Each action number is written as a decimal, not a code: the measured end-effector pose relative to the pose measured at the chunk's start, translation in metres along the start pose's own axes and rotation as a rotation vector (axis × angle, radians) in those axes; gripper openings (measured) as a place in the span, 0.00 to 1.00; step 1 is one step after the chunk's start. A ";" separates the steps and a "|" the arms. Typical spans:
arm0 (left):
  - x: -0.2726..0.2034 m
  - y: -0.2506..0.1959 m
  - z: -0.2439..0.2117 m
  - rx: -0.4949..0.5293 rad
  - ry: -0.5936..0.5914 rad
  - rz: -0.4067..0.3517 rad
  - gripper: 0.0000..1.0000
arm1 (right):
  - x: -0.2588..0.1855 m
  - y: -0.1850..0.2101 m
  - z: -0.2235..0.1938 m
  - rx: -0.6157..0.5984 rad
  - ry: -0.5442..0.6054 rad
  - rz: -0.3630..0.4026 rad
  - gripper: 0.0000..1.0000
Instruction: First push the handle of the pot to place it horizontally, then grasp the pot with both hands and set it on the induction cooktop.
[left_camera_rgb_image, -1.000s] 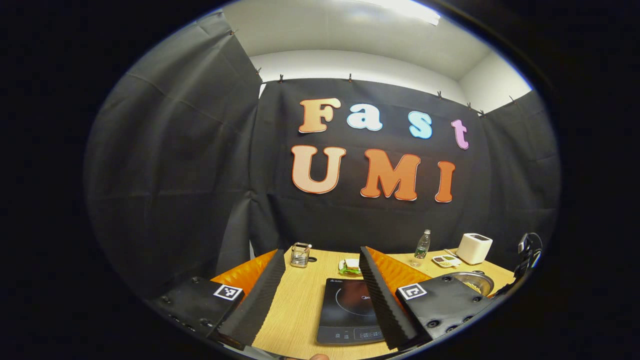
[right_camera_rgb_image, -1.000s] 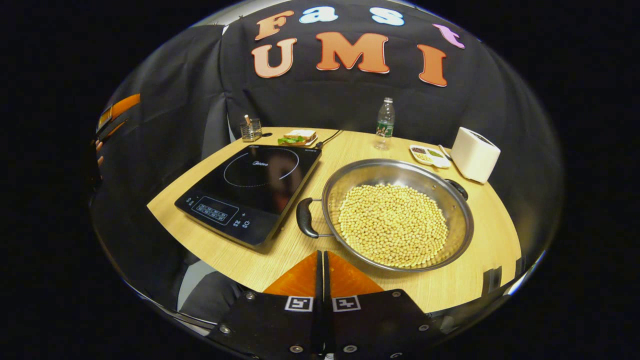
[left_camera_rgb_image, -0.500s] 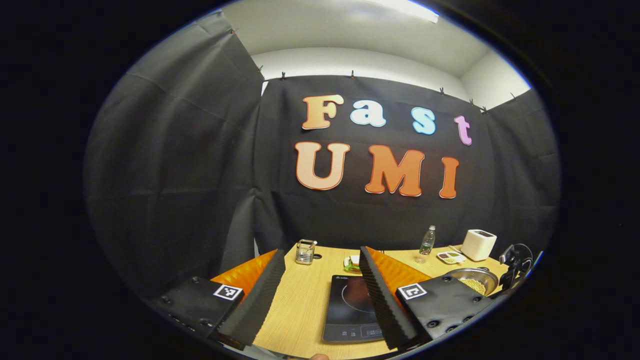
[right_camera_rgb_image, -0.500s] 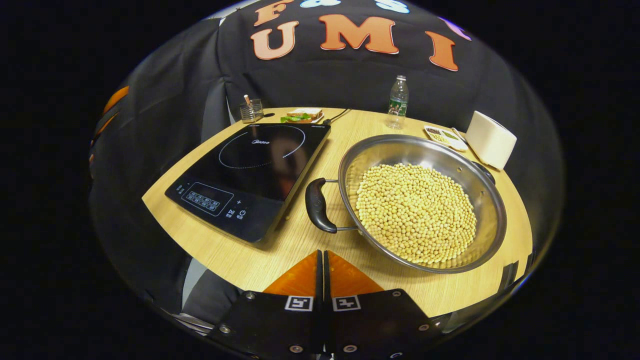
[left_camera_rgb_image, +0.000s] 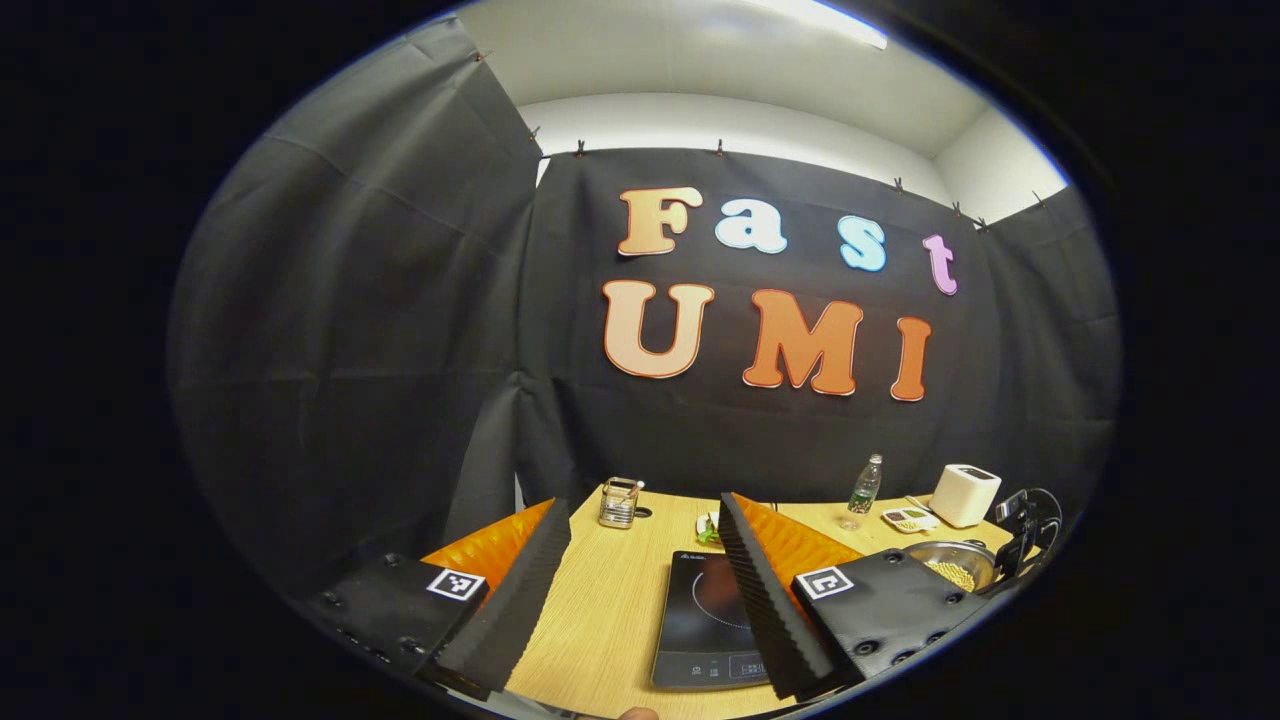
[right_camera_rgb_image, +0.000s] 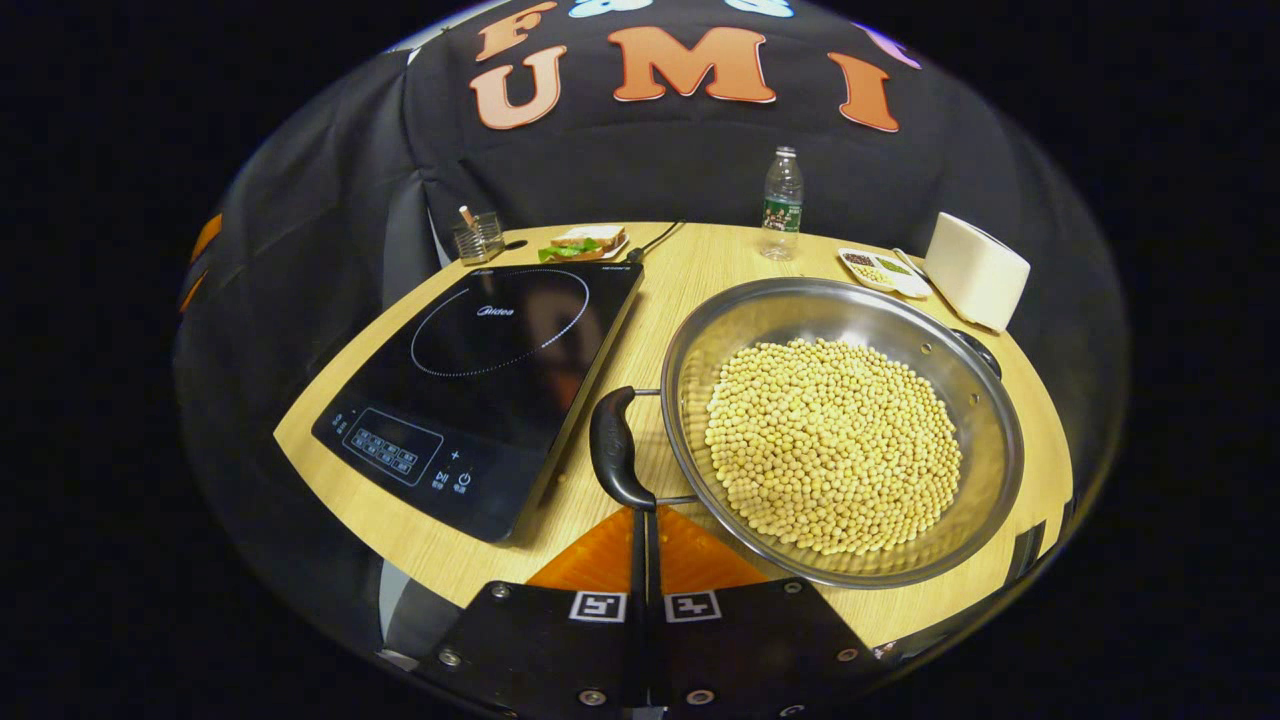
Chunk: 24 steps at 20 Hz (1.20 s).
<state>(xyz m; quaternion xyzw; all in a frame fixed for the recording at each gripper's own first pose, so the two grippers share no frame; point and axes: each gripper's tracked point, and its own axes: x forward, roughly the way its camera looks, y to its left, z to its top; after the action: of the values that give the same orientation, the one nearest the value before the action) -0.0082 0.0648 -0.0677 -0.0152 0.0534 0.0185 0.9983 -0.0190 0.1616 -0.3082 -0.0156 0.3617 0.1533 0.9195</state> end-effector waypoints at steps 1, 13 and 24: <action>0.003 0.001 -0.002 0.003 0.004 0.002 0.98 | 0.002 0.001 0.001 0.030 -0.001 0.007 0.00; 0.010 0.009 -0.005 0.014 0.015 0.006 0.98 | 0.018 0.008 0.014 0.080 -0.011 -0.007 0.00; 0.015 0.010 -0.009 0.012 0.021 -0.005 0.98 | 0.033 0.013 0.025 0.115 -0.013 -0.014 0.00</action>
<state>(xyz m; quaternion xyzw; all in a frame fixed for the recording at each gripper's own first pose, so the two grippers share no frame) 0.0056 0.0753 -0.0789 -0.0095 0.0637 0.0156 0.9978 0.0168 0.1870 -0.3110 0.0357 0.3639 0.1262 0.9221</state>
